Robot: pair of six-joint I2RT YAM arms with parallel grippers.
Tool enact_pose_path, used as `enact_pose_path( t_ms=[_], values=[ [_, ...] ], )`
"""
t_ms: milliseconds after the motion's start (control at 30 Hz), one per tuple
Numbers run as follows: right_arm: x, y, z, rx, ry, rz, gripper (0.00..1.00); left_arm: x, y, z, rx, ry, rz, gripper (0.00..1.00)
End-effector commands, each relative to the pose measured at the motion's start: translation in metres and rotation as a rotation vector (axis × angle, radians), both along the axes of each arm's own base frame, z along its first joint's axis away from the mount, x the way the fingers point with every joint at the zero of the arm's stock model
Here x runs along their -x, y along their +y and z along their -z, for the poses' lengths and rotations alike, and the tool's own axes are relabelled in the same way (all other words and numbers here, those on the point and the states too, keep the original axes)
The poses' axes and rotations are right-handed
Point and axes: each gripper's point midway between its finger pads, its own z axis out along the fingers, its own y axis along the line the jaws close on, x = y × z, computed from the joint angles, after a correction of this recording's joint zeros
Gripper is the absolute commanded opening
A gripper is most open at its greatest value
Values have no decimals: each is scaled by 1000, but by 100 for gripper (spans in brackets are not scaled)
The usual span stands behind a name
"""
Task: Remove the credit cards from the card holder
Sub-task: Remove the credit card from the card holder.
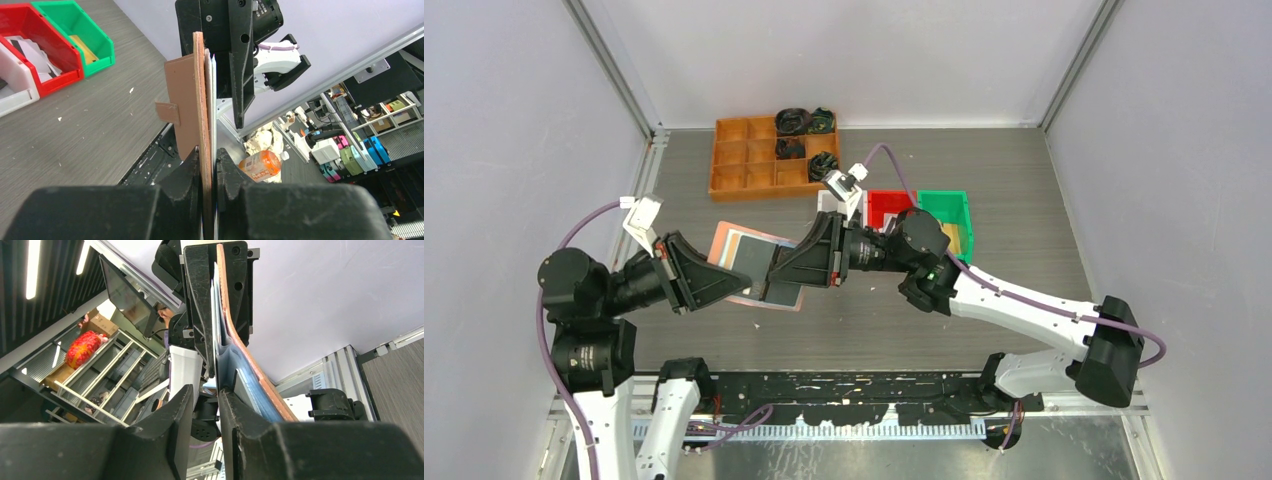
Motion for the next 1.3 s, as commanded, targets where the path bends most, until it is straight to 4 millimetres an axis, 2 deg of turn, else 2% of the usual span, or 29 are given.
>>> enact_pose_path(
  t_ms=[0,233,367,433,500,567,667,700,1100,1267],
  values=[
    [0,-7,-40,-116,-67,19,29,10,-1,-16,-4,-76,15,11],
    [0,-8,-40,-121,-69,22,15,12,-1,-18,0,-78,14,11],
    [-4,-6,-38,-111,-63,43,15,13,-2,-19,0,-85,16,11],
    [-8,-3,-36,-88,-58,58,22,14,-2,-19,0,-87,18,11],
    [-10,-2,-37,-82,-66,73,22,13,-2,-19,-1,-89,18,11],
    [-11,-2,-39,-82,-75,85,17,12,-1,-19,-1,-92,17,11],
    [-10,-7,-39,-92,-88,93,2,11,-1,-20,-1,-90,13,11],
    [-8,-8,-39,-99,-92,92,1,10,-1,-20,-1,-91,9,11],
    [3,-25,-21,-173,-82,73,1,6,-1,-30,29,-69,-13,15],
    [5,-30,-24,-189,-93,75,1,6,-1,-32,33,-71,-19,8]
  ],
)
